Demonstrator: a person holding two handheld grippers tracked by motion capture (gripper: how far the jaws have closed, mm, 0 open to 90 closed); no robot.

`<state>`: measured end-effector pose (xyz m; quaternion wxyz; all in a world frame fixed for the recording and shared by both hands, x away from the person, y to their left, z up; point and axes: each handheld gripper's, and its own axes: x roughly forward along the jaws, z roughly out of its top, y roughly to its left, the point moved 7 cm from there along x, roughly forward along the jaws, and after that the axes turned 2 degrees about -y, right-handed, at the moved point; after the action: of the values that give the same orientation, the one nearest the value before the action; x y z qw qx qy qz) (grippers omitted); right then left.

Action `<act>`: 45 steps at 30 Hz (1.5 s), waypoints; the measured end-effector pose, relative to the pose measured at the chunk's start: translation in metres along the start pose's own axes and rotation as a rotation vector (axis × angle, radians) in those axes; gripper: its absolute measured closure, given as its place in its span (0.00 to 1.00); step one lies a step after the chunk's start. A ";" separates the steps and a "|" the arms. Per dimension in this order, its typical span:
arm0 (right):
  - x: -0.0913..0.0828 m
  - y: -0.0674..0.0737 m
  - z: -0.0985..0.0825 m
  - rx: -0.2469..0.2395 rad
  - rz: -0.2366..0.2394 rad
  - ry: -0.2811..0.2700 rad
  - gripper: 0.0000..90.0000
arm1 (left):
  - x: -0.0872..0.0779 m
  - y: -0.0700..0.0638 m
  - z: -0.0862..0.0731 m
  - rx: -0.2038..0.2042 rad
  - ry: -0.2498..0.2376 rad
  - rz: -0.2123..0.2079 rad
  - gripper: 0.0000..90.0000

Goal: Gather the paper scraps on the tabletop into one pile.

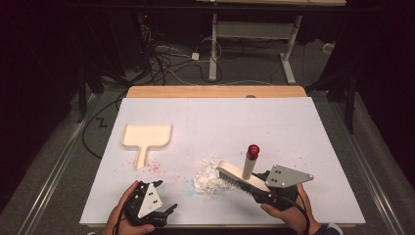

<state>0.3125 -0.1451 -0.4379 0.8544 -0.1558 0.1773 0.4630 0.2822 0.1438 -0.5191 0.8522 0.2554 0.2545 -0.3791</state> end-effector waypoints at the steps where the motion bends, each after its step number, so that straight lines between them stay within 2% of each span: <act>1: 0.002 -0.006 -0.001 0.005 -0.027 -0.002 0.75 | 0.000 0.000 0.000 -0.001 0.001 0.000 0.19; 4: 0.011 -0.026 -0.001 0.029 -0.101 -0.018 0.75 | 0.001 0.001 0.000 -0.006 -0.002 0.000 0.19; 8: 0.031 -0.051 0.001 0.012 -0.213 -0.034 0.75 | 0.002 0.001 0.001 -0.008 -0.002 -0.004 0.19; 12: 0.062 -0.070 -0.006 0.007 -0.263 -0.015 0.75 | 0.003 0.002 0.000 -0.010 0.001 -0.007 0.19; 16: 0.089 -0.079 -0.012 0.006 -0.270 0.004 0.75 | 0.002 0.002 -0.001 -0.024 0.001 -0.010 0.19; 18: 0.100 -0.078 -0.015 -0.006 -0.253 0.012 0.75 | 0.002 0.003 -0.002 -0.017 0.001 -0.004 0.19; 20: 0.106 -0.075 -0.013 -0.032 -0.243 0.009 0.75 | 0.003 0.003 -0.003 -0.021 0.008 -0.008 0.19; 24: 0.115 -0.060 -0.012 -0.064 -0.177 0.027 0.75 | 0.002 0.003 -0.003 -0.015 0.002 0.000 0.19; 29: 0.114 -0.032 -0.011 -0.121 -0.049 0.033 0.74 | 0.002 0.001 -0.003 -0.020 0.006 -0.014 0.19; 32: 0.109 -0.020 -0.011 -0.142 -0.016 0.035 0.74 | 0.002 0.001 -0.002 -0.019 0.003 -0.015 0.19; 35: 0.098 -0.016 -0.007 -0.150 -0.003 0.022 0.75 | 0.002 0.002 -0.002 -0.011 0.004 -0.009 0.19; 39: 0.082 -0.025 -0.003 -0.119 -0.028 -0.014 0.75 | 0.002 0.002 -0.001 -0.016 0.002 -0.003 0.19; 41: 0.071 -0.033 0.000 -0.092 -0.045 -0.043 0.75 | 0.002 0.003 -0.001 -0.013 0.003 -0.001 0.19; 43: 0.061 -0.043 0.002 -0.090 -0.077 -0.052 0.75 | 0.002 0.003 -0.002 -0.013 0.003 -0.001 0.19; 45: 0.049 -0.052 0.003 -0.068 -0.083 -0.058 0.75 | 0.001 0.004 -0.002 -0.011 0.006 0.002 0.19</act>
<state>0.3814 -0.1349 -0.4517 0.8718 -0.1784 0.1298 0.4373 0.2853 0.1463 -0.5205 0.8532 0.2522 0.2586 -0.3762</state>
